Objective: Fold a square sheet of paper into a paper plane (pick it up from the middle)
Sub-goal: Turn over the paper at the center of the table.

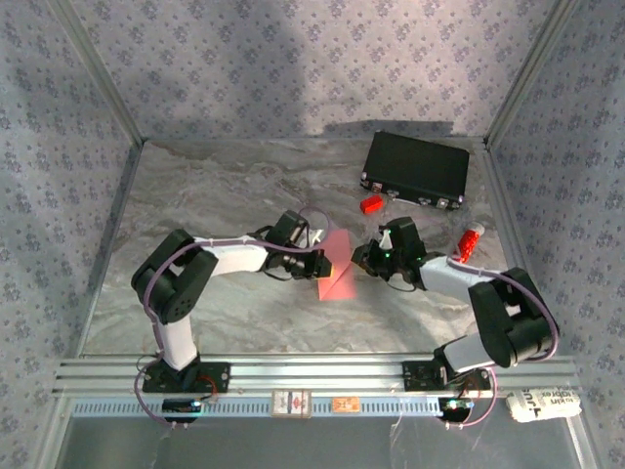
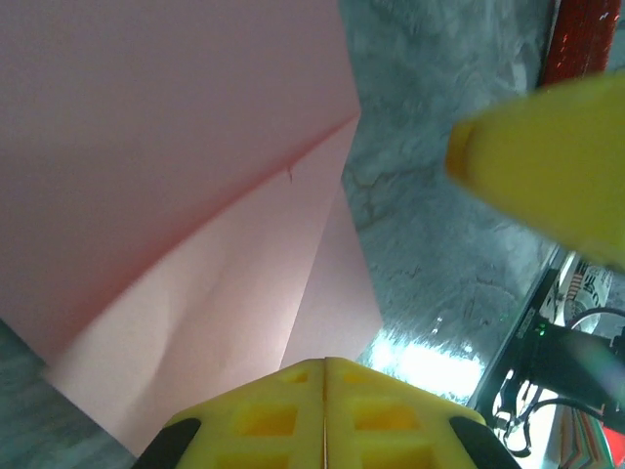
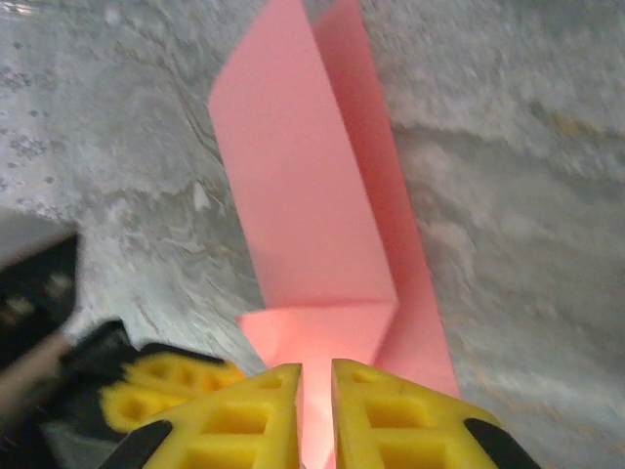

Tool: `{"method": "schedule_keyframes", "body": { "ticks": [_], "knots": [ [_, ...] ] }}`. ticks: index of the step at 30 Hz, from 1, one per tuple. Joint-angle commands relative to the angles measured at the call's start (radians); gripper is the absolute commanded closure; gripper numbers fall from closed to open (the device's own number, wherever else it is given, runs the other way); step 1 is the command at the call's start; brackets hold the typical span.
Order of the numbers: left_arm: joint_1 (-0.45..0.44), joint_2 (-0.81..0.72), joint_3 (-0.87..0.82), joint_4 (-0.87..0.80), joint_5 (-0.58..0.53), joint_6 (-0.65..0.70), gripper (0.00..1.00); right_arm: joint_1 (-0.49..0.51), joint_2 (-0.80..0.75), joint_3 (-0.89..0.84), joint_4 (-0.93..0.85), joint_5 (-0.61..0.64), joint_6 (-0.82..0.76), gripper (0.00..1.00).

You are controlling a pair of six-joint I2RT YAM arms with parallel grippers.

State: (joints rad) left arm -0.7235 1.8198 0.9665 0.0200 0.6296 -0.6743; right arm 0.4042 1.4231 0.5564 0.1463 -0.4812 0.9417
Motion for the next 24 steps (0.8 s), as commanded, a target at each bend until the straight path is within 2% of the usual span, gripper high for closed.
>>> {"method": "schedule_keyframes", "body": {
  "ticks": [1, 10, 16, 24],
  "knots": [
    [0.022, 0.023, 0.051, -0.073, -0.015, 0.064, 0.93, 0.037, -0.047, -0.028, -0.123, 0.038, -0.002, 0.80],
    [0.027, 0.099, 0.057, -0.117, -0.030, 0.118, 0.97, 0.137, -0.097, -0.052, -0.201, 0.109, 0.051, 0.66],
    [0.026, 0.107, 0.026, -0.114, -0.024, 0.124, 0.98, 0.166, -0.087, -0.060, -0.196, 0.132, 0.081, 0.58],
    [0.025, 0.104, 0.024, -0.110, -0.021, 0.120, 0.99, 0.170, -0.038, -0.065, -0.122, 0.124, 0.105, 0.54]
  ]
}}
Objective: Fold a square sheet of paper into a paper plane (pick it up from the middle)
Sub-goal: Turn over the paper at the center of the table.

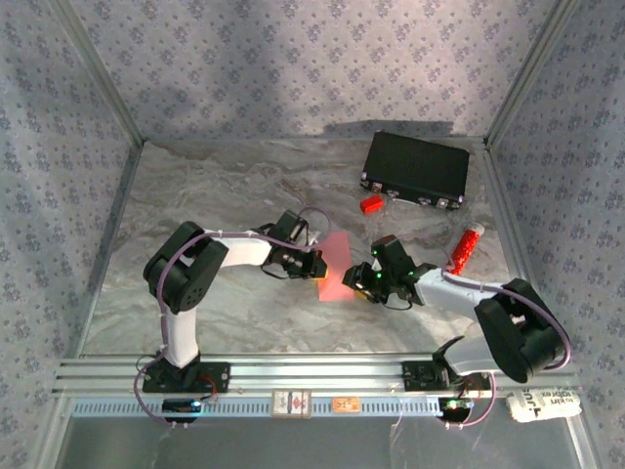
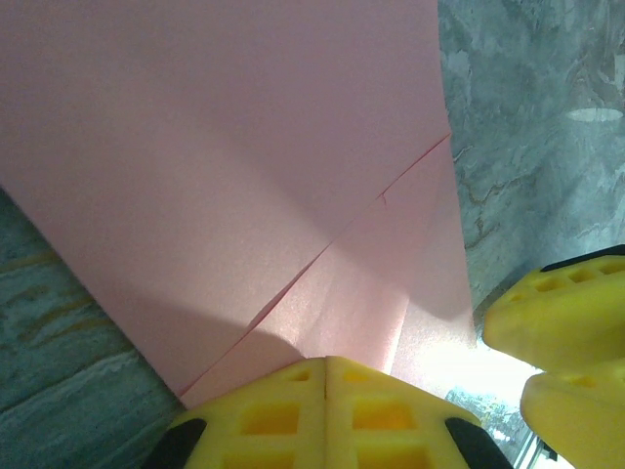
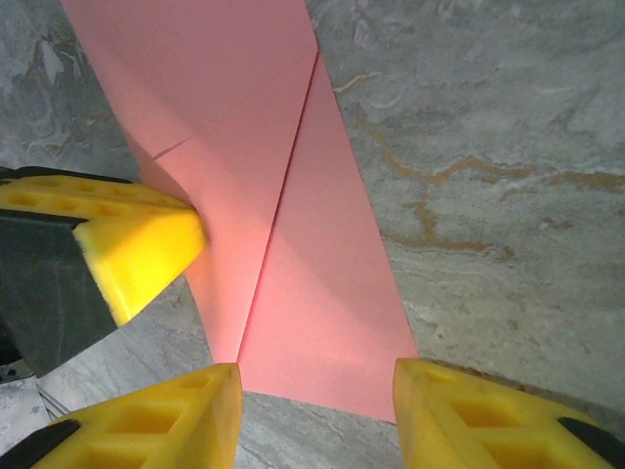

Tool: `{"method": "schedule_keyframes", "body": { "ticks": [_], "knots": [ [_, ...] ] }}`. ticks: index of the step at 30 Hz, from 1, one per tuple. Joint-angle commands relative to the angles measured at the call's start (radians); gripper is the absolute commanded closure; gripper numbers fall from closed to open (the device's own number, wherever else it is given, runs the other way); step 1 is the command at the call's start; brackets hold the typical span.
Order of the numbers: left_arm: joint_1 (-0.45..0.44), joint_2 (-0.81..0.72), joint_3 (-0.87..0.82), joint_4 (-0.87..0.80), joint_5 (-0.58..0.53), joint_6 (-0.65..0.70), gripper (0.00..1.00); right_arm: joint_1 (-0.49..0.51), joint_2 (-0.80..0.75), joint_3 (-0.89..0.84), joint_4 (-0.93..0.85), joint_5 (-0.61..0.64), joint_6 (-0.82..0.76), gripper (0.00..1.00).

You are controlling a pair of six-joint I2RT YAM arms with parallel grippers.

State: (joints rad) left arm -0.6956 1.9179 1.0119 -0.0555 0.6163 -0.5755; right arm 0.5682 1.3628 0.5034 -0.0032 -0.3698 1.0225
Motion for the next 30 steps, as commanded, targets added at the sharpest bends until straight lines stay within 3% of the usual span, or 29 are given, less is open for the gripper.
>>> {"method": "schedule_keyframes", "body": {
  "ticks": [1, 14, 30],
  "knots": [
    [-0.002, 0.004, -0.023, -0.035, -0.006, 0.022, 0.99, 0.006, 0.031, -0.012, 0.041, 0.009, 0.027, 0.54],
    [-0.004, 0.009, -0.030, -0.035, -0.006, 0.022, 0.99, -0.005, 0.126, 0.054, 0.157, -0.035, 0.016, 0.52],
    [-0.003, 0.011, -0.035, -0.029, -0.004, 0.017, 1.00, -0.120, 0.214, 0.110, 0.227, -0.140, -0.077, 0.55]
  ]
}}
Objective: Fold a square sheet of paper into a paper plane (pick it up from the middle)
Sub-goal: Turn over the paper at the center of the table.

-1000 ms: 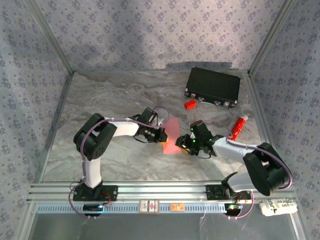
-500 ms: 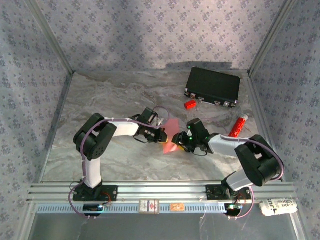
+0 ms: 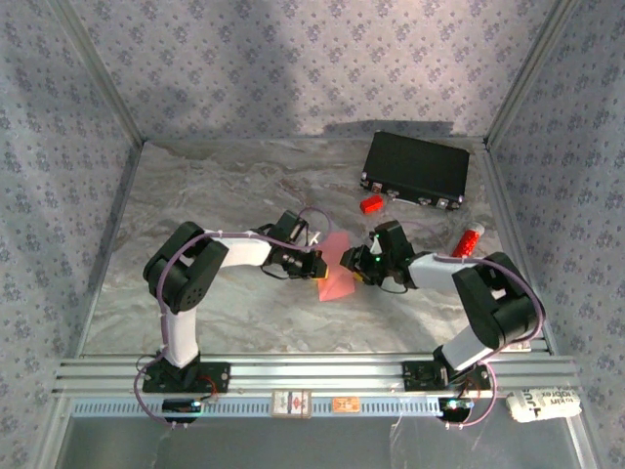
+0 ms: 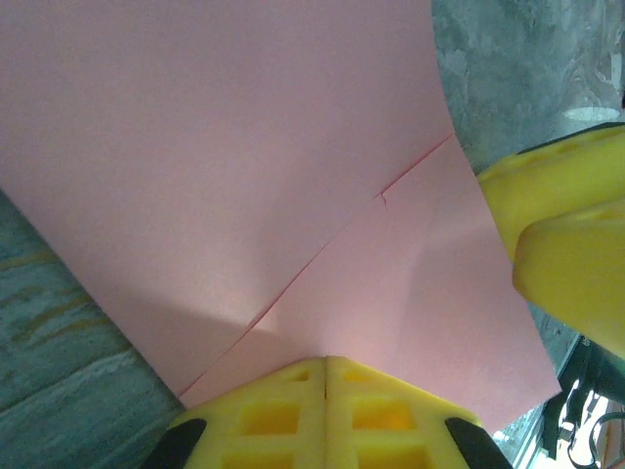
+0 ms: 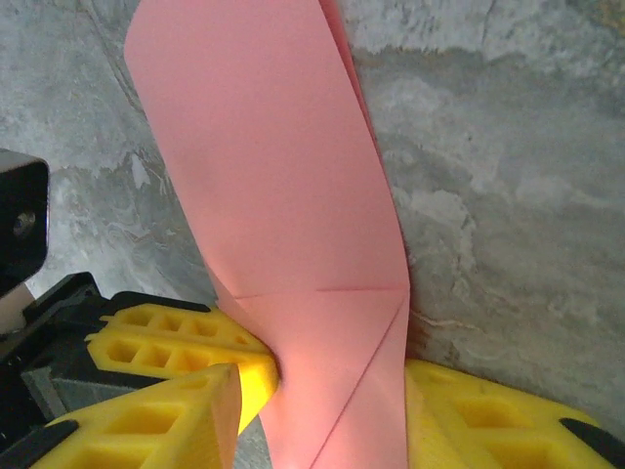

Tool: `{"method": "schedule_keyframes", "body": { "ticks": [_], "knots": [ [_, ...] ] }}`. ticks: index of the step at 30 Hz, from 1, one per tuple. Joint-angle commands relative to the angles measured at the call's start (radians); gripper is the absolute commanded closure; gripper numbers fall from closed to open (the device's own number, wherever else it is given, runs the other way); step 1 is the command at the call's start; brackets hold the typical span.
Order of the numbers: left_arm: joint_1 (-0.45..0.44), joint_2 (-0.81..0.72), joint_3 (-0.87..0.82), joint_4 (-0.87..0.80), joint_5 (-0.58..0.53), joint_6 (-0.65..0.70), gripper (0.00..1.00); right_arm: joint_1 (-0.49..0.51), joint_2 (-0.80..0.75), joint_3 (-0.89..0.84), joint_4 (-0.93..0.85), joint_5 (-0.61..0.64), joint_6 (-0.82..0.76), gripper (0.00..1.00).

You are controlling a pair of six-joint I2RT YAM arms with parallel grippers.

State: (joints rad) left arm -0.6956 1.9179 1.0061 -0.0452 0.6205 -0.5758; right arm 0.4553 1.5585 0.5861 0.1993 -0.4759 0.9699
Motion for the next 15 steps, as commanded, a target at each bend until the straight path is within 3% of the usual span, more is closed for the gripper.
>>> {"method": "schedule_keyframes", "body": {
  "ticks": [1, 8, 15],
  "knots": [
    [-0.003, 0.009, -0.029, -0.039, -0.008, 0.016, 0.99, -0.010, 0.024, 0.026, 0.026, -0.030, -0.021, 0.55],
    [-0.003, 0.007, -0.026, -0.041, -0.010, 0.015, 0.99, -0.017, 0.054, 0.002, 0.085, -0.034, 0.012, 0.60],
    [-0.003, -0.002, -0.026, -0.037, -0.009, 0.011, 0.99, -0.029, 0.066, -0.009, 0.105, -0.035, 0.010, 0.72]
  ]
}}
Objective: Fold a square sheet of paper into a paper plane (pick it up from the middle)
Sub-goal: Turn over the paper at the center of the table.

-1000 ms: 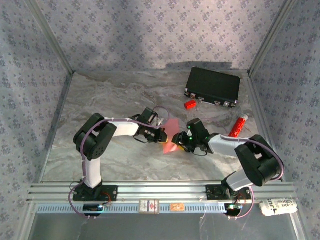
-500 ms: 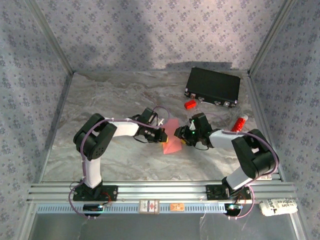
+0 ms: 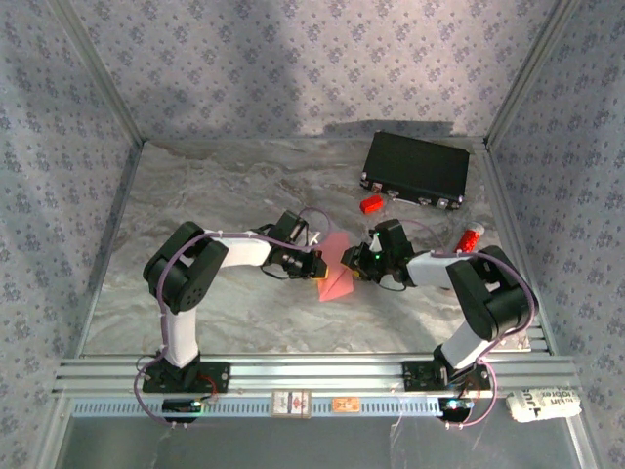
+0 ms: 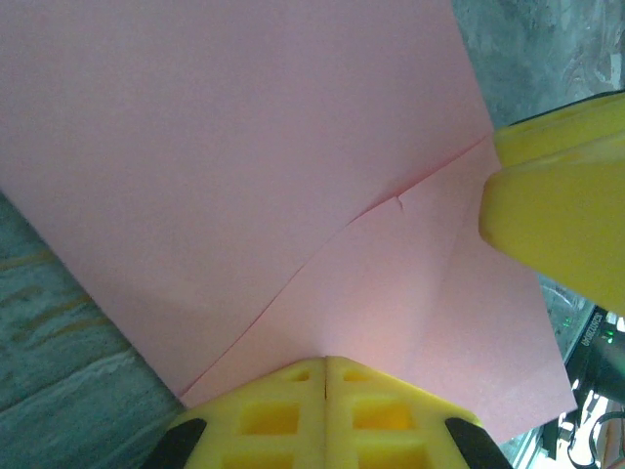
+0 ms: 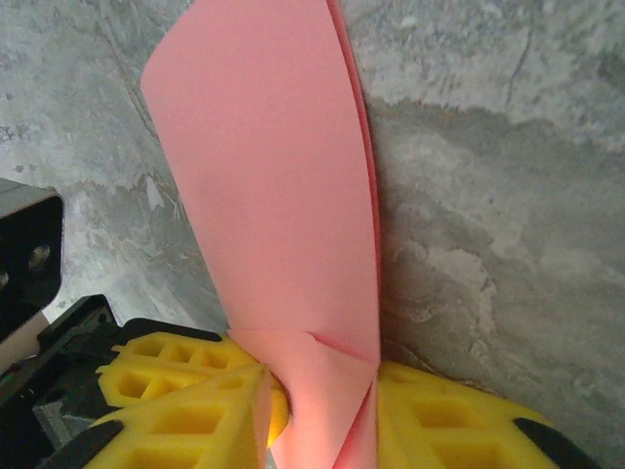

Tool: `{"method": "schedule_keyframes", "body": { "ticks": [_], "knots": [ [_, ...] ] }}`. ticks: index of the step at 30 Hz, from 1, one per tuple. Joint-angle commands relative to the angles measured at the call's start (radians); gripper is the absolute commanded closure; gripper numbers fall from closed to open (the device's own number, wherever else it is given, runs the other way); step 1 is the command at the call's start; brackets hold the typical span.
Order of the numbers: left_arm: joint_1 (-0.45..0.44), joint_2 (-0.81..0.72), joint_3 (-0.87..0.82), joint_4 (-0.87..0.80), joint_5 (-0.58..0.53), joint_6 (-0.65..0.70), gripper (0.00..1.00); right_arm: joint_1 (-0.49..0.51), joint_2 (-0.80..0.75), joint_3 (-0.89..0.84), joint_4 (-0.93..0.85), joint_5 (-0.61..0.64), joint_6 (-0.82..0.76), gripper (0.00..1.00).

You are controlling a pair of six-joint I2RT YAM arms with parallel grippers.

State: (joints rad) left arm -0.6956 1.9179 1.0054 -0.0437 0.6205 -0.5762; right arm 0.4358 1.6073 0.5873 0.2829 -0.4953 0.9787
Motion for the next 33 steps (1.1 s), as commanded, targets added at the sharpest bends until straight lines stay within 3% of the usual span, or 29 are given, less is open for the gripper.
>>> {"method": "schedule_keyframes", "body": {
  "ticks": [1, 8, 11, 16, 22, 29, 33],
  "knots": [
    [-0.002, -0.006, -0.026, -0.037, -0.010, 0.009, 0.98, -0.011, 0.019, -0.012, 0.028, -0.019, 0.002, 0.74],
    [-0.004, -0.049, -0.033, -0.013, 0.002, -0.021, 0.92, -0.014, 0.012, -0.013, 0.031, -0.037, -0.015, 0.88],
    [-0.004, -0.096, -0.037, -0.008, -0.012, -0.037, 0.80, -0.020, -0.024, -0.008, 0.000, -0.039, -0.034, 0.90],
    [-0.003, -0.218, -0.075, 0.010, -0.087, -0.070, 0.65, -0.027, -0.154, 0.080, -0.301, 0.049, -0.193, 0.90],
    [0.007, -0.383, -0.151, -0.007, -0.275, -0.076, 0.62, 0.085, -0.216, 0.368, -0.816, 0.455, -0.465, 0.90],
    [0.118, -0.585, -0.324, -0.005, -0.439, -0.168, 0.57, 0.279, -0.139, 0.630, -1.178, 1.046, -0.520, 0.90],
    [0.199, -0.692, -0.410, -0.015, -0.476, -0.212, 0.56, 0.381, -0.026, 0.718, -1.306, 1.265, -0.466, 0.90]
  ]
}}
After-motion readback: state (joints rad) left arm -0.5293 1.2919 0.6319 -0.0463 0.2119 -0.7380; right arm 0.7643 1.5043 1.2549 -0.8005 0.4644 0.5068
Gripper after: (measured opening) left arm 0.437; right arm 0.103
